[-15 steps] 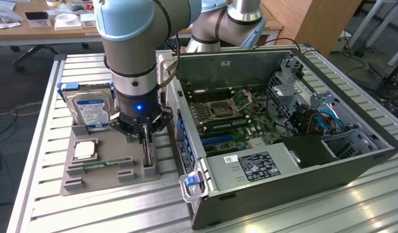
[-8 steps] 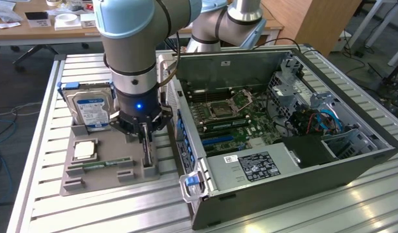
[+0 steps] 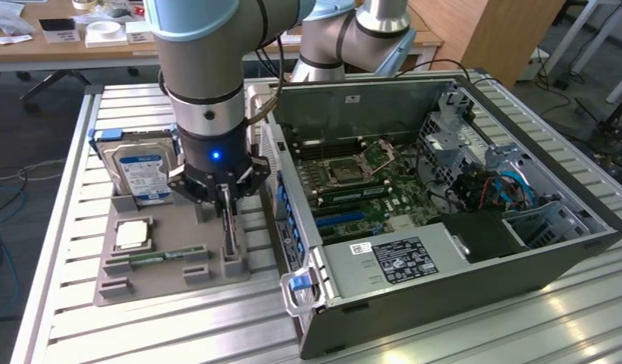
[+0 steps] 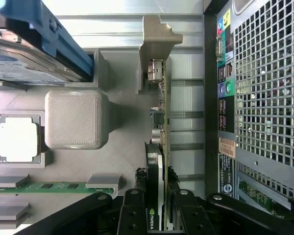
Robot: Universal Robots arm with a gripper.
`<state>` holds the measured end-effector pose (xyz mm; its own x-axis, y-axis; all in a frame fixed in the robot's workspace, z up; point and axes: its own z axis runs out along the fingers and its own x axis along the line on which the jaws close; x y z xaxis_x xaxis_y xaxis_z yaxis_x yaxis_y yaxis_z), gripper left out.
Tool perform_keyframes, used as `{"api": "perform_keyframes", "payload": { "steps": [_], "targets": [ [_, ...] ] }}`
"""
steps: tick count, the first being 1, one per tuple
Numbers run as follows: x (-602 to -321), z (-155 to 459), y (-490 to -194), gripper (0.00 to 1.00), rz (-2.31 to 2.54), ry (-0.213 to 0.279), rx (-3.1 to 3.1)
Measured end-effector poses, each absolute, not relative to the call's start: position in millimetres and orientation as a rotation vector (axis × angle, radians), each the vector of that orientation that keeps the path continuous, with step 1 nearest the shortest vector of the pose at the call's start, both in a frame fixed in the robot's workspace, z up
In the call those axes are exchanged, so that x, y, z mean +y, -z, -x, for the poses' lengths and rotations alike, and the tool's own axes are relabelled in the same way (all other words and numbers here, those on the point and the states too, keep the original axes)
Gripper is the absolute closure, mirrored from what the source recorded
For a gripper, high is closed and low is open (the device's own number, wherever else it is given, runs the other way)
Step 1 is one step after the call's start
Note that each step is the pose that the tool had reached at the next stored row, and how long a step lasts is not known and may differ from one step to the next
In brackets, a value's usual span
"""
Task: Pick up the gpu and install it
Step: 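Pick up the gpu and move the gpu toward the slot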
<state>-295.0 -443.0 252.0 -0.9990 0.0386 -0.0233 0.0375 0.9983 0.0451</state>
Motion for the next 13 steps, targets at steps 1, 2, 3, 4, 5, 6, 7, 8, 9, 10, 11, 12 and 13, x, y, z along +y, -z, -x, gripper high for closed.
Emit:
{"api": "perform_keyframes", "payload": {
  "steps": [1,2,3,4,5,6,7,8,9,10,11,12,13],
  "targets": [
    [-443,295,-254,0.73,-0.058,-0.07,3.116],
    [-443,295,-257,0.73,-0.057,-0.07,3.116],
    [-443,295,-260,0.73,-0.056,-0.07,3.116],
    [-443,295,-263,0.73,-0.055,-0.07,3.116],
    [-443,295,-266,0.73,-0.054,-0.07,3.116],
    [-443,295,-269,0.73,-0.054,-0.07,3.116],
    [-443,295,-273,0.73,-0.053,-0.07,3.116],
    [-443,295,-276,0.73,-0.052,-0.07,3.116],
    [-443,295,-279,0.73,-0.051,-0.07,3.116],
    [-443,295,-283,0.73,-0.051,-0.07,3.116],
    [-443,295,-287,0.73,-0.05,-0.07,3.116],
    [-443,295,-291,0.73,-0.05,-0.07,3.116],
    [-443,295,-295,0.73,-0.049,-0.07,3.116]
  ]
}}
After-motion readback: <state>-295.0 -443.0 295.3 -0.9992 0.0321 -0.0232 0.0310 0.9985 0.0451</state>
